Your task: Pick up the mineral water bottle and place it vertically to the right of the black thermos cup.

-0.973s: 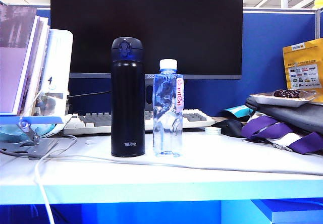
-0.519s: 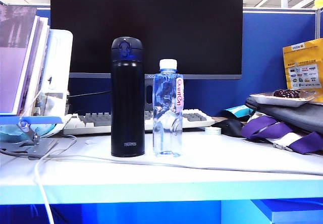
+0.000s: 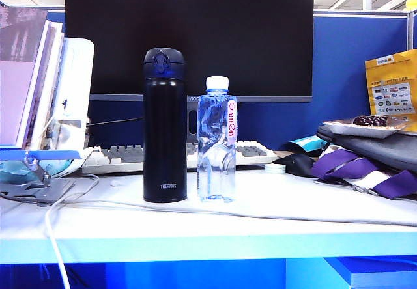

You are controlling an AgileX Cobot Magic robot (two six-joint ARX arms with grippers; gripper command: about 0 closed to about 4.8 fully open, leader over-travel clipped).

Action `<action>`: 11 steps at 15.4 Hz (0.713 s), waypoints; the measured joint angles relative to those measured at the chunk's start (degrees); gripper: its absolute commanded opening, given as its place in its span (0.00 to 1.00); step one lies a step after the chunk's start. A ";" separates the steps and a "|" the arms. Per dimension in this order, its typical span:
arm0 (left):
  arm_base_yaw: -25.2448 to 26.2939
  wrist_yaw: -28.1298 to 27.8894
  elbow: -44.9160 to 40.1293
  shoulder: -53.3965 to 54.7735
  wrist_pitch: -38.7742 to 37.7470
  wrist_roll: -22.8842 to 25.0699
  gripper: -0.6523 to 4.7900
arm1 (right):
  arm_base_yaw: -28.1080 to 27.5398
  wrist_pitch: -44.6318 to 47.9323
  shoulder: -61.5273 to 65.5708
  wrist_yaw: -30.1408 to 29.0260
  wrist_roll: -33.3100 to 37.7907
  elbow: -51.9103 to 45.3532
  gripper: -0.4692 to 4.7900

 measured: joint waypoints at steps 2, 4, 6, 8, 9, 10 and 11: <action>0.63 0.28 -0.44 0.00 -3.48 0.07 1.00 | 0.00 0.02 0.00 -0.02 0.00 0.00 0.13; 2.73 0.11 -0.44 -0.02 -5.73 0.94 1.00 | 0.00 0.02 0.00 -0.02 0.00 0.00 0.13; 2.91 -0.15 -0.44 0.00 -5.75 1.09 1.00 | 0.00 0.02 0.00 -0.02 0.00 0.00 0.13; 2.91 -0.04 -0.44 0.00 -5.75 1.11 1.00 | 0.00 0.02 0.00 -0.02 0.00 0.00 0.13; 2.91 -0.04 -0.44 -0.02 -5.77 1.11 1.00 | 0.00 0.02 0.00 -0.02 0.00 0.00 0.13; 2.91 -0.04 -0.44 -0.02 -5.77 1.11 1.00 | 0.00 0.02 0.00 -0.04 0.00 0.00 0.13; 2.91 -0.04 -0.44 -0.02 -5.77 1.11 1.00 | 0.00 0.02 0.00 -0.02 0.00 0.00 0.13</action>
